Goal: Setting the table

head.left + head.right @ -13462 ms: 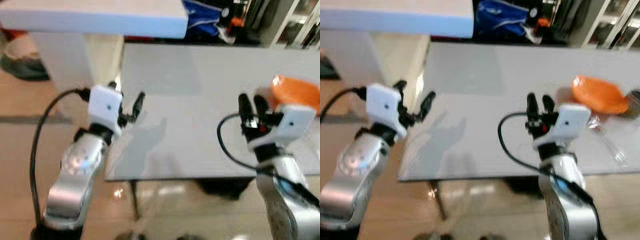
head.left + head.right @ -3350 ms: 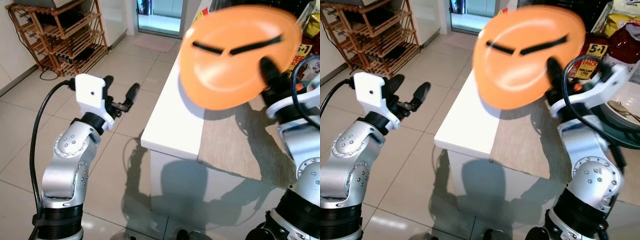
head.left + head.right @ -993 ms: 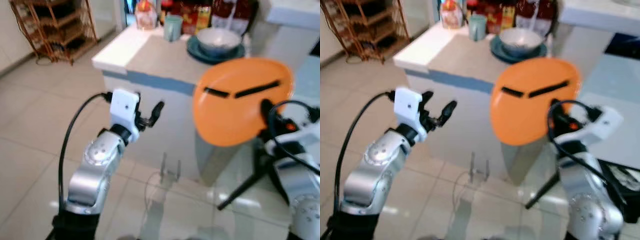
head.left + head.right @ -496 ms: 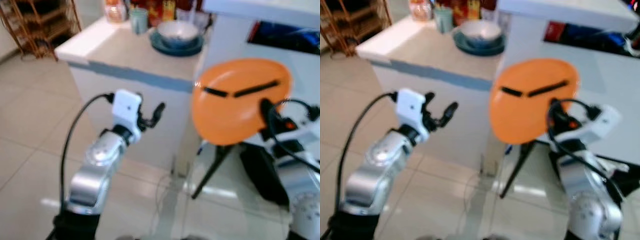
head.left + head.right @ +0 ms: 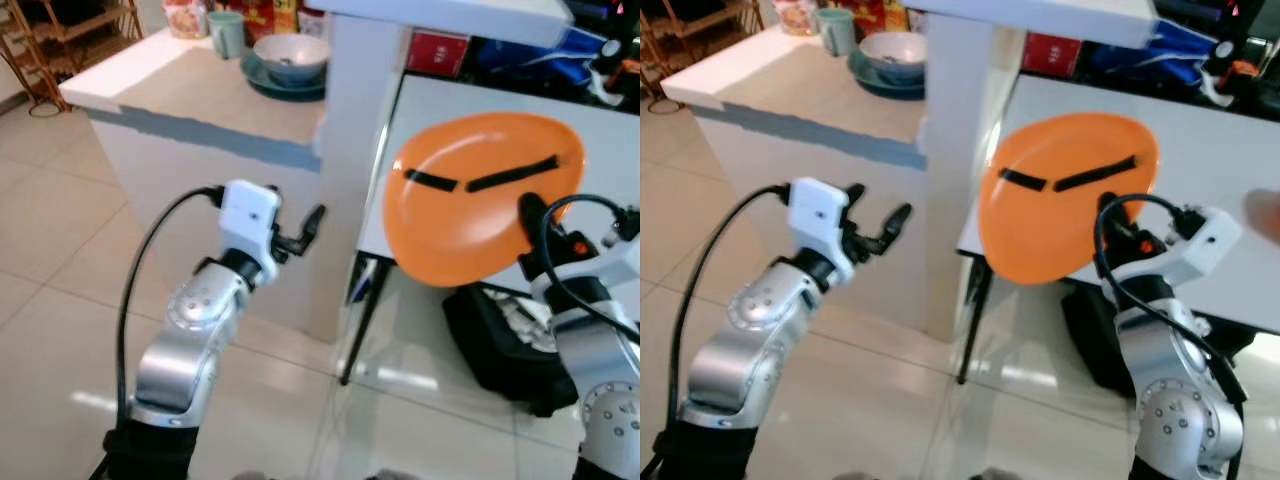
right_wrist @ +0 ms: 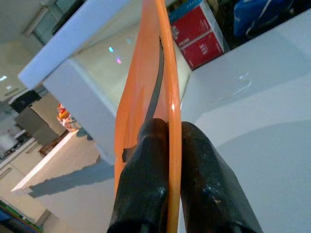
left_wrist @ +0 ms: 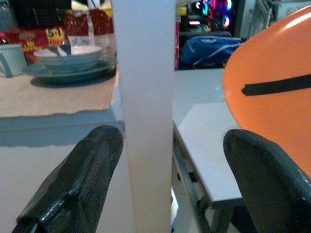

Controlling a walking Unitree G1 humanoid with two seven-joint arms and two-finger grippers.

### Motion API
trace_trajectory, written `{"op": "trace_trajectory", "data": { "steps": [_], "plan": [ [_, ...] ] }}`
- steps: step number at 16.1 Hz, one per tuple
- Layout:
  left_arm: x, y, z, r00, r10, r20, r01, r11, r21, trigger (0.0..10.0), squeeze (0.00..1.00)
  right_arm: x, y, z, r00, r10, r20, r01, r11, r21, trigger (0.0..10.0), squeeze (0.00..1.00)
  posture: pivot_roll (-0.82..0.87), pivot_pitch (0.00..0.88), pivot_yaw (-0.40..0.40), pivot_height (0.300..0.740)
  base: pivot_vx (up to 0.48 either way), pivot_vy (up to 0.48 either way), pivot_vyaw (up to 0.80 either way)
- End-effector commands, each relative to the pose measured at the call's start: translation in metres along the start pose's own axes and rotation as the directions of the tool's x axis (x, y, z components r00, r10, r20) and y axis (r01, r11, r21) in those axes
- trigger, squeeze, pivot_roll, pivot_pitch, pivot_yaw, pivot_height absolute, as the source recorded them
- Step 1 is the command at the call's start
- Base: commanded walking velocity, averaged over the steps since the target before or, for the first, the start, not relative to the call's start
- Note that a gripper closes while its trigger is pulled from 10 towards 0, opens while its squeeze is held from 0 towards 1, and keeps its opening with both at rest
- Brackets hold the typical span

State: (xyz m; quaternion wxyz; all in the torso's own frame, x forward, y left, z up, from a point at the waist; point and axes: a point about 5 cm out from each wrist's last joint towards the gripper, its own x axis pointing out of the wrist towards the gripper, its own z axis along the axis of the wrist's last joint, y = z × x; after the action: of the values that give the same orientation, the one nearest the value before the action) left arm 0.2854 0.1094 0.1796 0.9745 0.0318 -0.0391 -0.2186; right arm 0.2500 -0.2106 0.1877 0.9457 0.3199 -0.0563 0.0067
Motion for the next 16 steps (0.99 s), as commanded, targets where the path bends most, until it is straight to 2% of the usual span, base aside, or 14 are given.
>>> {"op": "trace_trajectory", "data": {
  "steps": [1,6,9,16],
  "plan": [
    [0.002,-0.005,0.001,1.0,-0.023,0.006,0.023,1.0,0.001,10.0,0.0,-0.001,-0.001,0.012,0.998,-0.001,0.056,0.001,1.0,0.002,10.0,0.0,-0.01,0.024,-0.004,0.74,0.0,-0.48,0.0],
    [0.003,-0.007,0.001,0.999,-0.036,0.005,0.036,0.999,0.007,10.0,0.0,-0.003,-0.005,0.016,0.997,-0.024,0.075,0.023,1.0,0.017,10.0,0.0,-0.02,0.032,0.006,0.74,0.0,-0.48,0.0],
    [0.003,-0.008,0.001,0.999,-0.042,0.002,0.042,0.999,0.009,10.0,0.0,-0.004,-0.011,0.016,0.995,-0.056,0.079,0.05,0.996,0.077,10.0,0.0,-0.02,0.037,0.006,0.74,0.0,-0.48,0.0],
    [0.004,-0.009,0.001,0.999,-0.049,0.003,0.049,0.999,0.013,10.0,0.0,-0.006,-0.017,0.018,0.994,-0.085,0.074,0.079,0.994,0.081,10.0,0.0,-0.02,0.043,0.006,0.74,0.0,-0.48,0.0]
  ]
}}
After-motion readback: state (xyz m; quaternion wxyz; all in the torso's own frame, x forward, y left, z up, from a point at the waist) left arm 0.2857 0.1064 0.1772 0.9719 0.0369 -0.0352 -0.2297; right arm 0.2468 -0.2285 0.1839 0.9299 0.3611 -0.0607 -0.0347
